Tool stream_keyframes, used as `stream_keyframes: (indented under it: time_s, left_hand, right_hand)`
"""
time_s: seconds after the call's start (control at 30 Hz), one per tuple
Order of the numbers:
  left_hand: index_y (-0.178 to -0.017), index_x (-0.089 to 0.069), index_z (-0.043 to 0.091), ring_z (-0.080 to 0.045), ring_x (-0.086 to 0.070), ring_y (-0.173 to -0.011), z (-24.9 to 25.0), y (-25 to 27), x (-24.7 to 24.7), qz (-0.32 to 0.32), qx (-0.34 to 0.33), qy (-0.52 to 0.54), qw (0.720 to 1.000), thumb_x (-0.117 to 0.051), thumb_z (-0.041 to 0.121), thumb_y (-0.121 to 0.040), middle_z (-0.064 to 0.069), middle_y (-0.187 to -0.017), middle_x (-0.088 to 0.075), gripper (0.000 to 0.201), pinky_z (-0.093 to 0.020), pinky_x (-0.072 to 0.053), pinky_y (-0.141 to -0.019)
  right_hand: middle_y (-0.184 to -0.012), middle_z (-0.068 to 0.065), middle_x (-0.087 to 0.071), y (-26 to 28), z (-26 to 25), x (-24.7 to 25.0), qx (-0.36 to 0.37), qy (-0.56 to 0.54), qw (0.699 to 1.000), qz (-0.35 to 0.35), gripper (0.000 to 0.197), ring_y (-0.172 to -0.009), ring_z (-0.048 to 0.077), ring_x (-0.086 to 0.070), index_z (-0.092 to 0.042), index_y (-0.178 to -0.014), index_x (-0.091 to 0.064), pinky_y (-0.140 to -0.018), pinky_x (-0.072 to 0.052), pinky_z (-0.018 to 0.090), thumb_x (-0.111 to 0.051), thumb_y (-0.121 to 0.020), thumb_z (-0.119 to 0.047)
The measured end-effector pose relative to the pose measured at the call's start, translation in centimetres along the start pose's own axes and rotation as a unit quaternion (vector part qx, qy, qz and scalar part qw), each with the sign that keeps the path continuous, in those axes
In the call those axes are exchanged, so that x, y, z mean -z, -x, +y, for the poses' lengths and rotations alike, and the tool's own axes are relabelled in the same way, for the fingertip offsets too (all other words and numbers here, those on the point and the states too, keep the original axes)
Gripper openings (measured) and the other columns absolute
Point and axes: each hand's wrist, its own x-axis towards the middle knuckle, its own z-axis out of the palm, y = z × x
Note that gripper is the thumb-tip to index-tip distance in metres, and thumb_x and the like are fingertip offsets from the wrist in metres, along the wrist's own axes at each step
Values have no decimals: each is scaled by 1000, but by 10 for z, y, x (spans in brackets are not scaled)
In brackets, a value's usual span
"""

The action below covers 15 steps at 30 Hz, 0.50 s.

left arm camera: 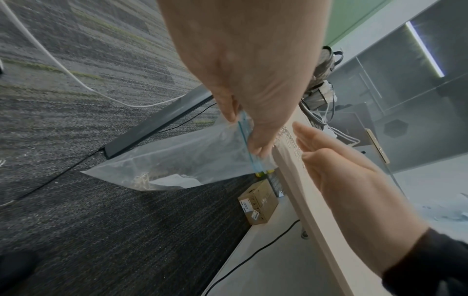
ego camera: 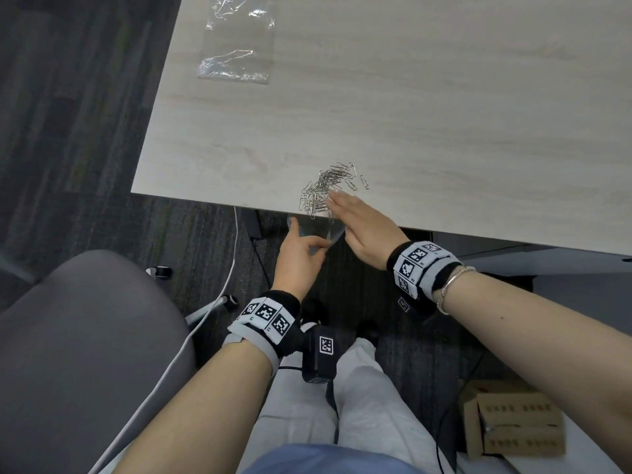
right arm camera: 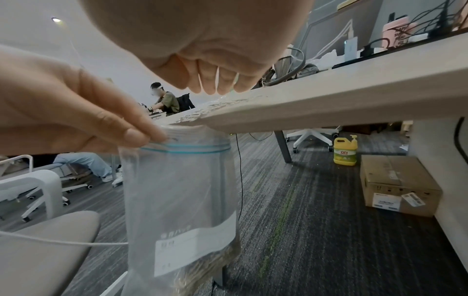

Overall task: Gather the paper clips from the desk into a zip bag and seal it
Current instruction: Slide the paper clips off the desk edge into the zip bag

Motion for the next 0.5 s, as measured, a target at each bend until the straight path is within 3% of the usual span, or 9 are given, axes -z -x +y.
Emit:
stream_keyframes:
  time_s: [0.17, 0.3, 0.43, 0.5]
  left_hand:
    - [-102, -72, 13, -25, -23, -141, -4, -2, 3, 9, -1, -12, 1000, -62, 14, -88, -23, -154, -14, 17, 2, -9, -87]
    - [-103, -71, 14, -27, -24, -141, -5, -4, 4, 7, -6, -26, 1000, -61, 14, -88, -23, -154, -14, 18, -1, -12, -87]
    - [-103, -71, 13, -25, -25, -141, -8, -4, 6, 6, 5, -8, 1000, -60, 13, -88, -21, -155, -12, 19, -2, -13, -93]
    - [-103, -71, 13, -26, -31, -138, -8, -5, 7, 1, 9, -15, 1000, -60, 13, -88, -21, -155, -12, 19, 0, -13, -90]
  right_hand:
    - [-157, 11, -7, -28, -9, -2, -24, 69, 997, -37, 60, -146, 23, -3, -7, -148, -13, -116, 4, 32, -36, -92, -11]
    - [-158, 10, -7, -28, -13, -9, -11, 99, 993, -58, 61, -146, 22, -3, -7, -148, -12, -117, 2, 34, -36, -92, -14]
    - [-158, 10, -6, -16, -18, -18, 13, 77, 995, -58, 61, -146, 19, -2, -7, -148, -12, -116, 6, 28, -36, -91, -12]
    - [-158, 8, -7, -11, -22, -21, 30, 48, 996, -63, 63, -146, 18, -3, -7, -148, -14, -115, 7, 23, -37, -89, -7]
